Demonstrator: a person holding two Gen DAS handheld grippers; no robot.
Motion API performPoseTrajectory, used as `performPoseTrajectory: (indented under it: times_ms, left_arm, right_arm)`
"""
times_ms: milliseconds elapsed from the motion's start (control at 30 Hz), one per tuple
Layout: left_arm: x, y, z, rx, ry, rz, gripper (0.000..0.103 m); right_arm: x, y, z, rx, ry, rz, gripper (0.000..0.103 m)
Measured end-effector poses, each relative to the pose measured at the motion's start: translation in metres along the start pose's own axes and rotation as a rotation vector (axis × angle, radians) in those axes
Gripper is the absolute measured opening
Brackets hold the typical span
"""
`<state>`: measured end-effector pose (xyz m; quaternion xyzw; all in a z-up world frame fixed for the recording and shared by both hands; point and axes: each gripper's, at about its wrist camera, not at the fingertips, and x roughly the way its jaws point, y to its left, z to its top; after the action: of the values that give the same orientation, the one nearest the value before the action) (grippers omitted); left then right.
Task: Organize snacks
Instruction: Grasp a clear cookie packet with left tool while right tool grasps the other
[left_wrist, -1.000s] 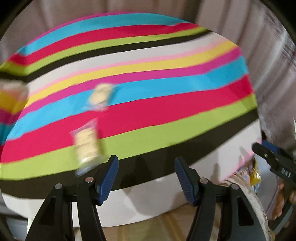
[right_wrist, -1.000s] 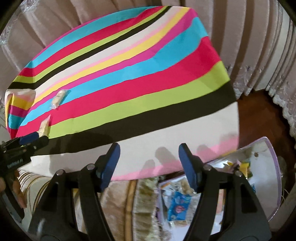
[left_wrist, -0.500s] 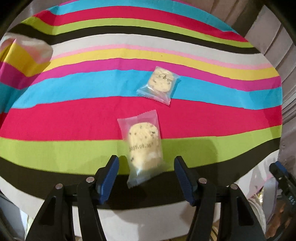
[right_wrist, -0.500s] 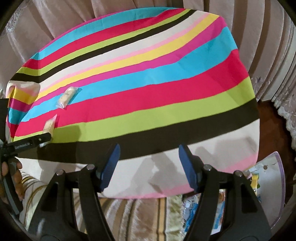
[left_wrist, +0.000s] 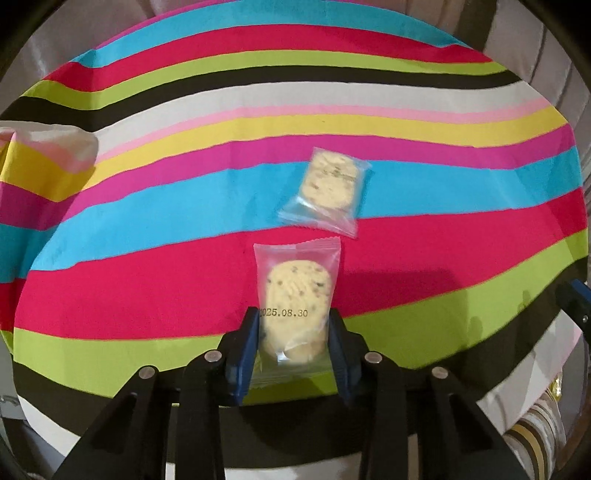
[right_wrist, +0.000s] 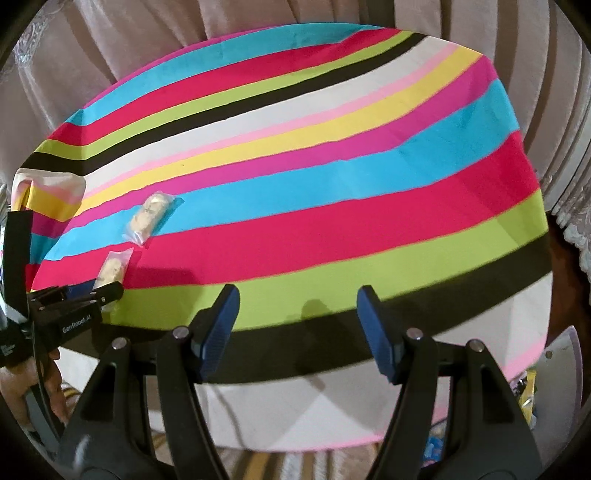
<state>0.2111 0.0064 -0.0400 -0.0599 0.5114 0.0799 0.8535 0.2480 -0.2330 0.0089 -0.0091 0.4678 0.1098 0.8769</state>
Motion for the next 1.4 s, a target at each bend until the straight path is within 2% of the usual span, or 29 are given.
performPoseTrajectory:
  times_ms: [433,567,733,1033,1400]
  left_arm:
    - [-0.010,0.051,-0.011,-0.156,-0.071,0.007,0.037]
    - [-0.012,0.052,-0.003,-0.185,-0.089,-0.002,0.037]
    - [-0.003,0.078,0.002,-0.244,-0.112,-0.013,0.037]
    - [-0.004,0.101,-0.002,-0.328,-0.140,-0.024,0.036]
    - [-0.005,0.105,-0.002,-0.342,-0.145,-0.035,0.037]
  right_arm:
    - [0.041,0.083,0.028,-0.063,-0.019,0.059,0.069]
    - [0.053,0.105,0.036,-0.063,-0.018,0.071,0.069]
    - [0.070,0.132,0.046,-0.078,-0.017,0.070,0.069]
    - [0.095,0.164,0.057,-0.116,0.012,0.054,0.069]
    - [0.117,0.185,0.062,-0.165,0.045,0.023,0.069]
